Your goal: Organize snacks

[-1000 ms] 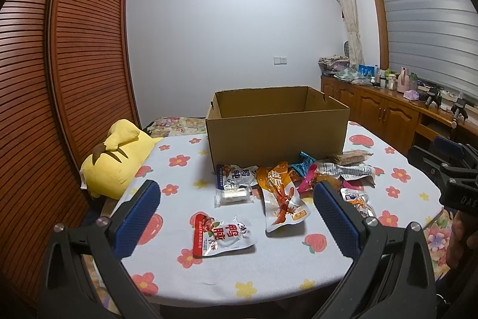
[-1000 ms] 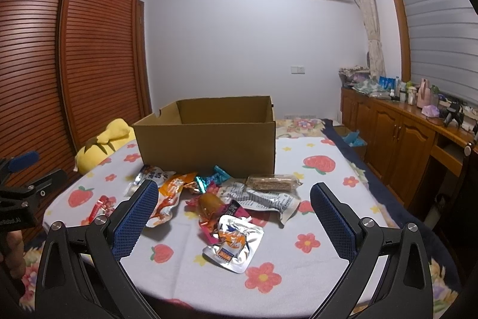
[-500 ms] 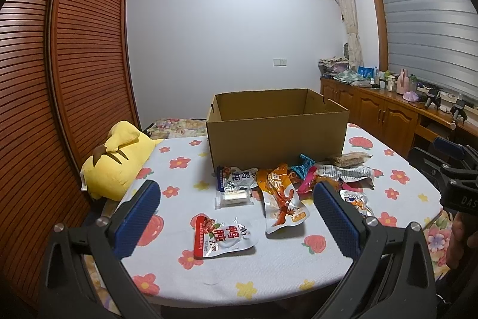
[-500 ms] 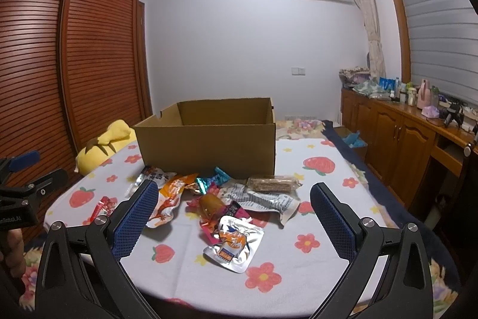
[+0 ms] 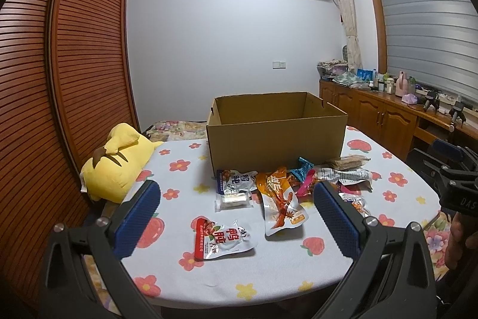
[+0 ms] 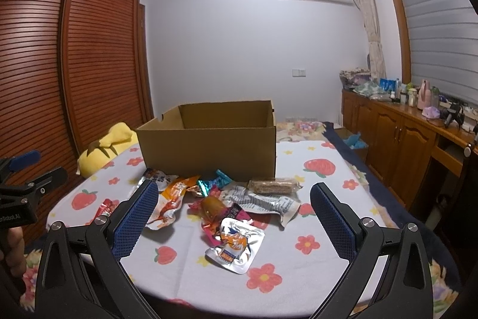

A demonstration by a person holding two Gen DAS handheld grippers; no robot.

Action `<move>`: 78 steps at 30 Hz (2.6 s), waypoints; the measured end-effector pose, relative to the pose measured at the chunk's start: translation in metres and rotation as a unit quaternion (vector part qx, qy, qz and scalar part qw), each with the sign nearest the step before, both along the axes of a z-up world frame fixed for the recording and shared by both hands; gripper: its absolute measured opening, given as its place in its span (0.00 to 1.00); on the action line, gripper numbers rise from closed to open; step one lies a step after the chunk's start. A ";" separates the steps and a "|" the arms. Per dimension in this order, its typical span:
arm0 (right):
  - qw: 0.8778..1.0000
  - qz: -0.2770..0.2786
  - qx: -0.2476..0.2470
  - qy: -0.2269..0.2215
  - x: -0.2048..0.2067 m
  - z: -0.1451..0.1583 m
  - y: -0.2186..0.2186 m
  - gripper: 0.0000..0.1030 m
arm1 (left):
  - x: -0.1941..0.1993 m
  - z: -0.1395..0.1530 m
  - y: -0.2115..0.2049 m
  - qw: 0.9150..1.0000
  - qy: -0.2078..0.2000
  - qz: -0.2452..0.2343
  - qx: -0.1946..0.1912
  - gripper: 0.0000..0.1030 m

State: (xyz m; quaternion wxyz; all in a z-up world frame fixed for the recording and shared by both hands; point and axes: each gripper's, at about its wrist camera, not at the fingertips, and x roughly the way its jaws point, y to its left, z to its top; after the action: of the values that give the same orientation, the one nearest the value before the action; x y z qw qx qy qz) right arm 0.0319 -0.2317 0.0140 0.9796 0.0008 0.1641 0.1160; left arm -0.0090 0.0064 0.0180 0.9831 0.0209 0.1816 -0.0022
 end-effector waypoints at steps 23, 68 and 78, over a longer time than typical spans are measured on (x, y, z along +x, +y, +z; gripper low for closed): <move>0.998 0.040 -0.020 0.045 0.034 -0.028 -0.001 0.98 | 0.039 -0.042 0.023 0.998 0.060 -0.015 -0.029 0.99; 0.967 0.090 -0.048 0.235 0.107 -0.108 0.009 0.88 | 0.127 -0.123 0.030 0.966 0.254 -0.029 -0.031 0.76; 0.965 0.094 -0.057 0.240 0.115 -0.109 0.013 0.88 | 0.118 -0.119 0.029 0.969 0.238 -0.043 -0.038 0.62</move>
State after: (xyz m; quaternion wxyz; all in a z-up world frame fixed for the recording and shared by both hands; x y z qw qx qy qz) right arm 0.1467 -0.2190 -0.0949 0.8948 -0.0430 0.3997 0.1943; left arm 0.1089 0.0350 -0.1010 0.9105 -0.0098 0.4095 -0.0559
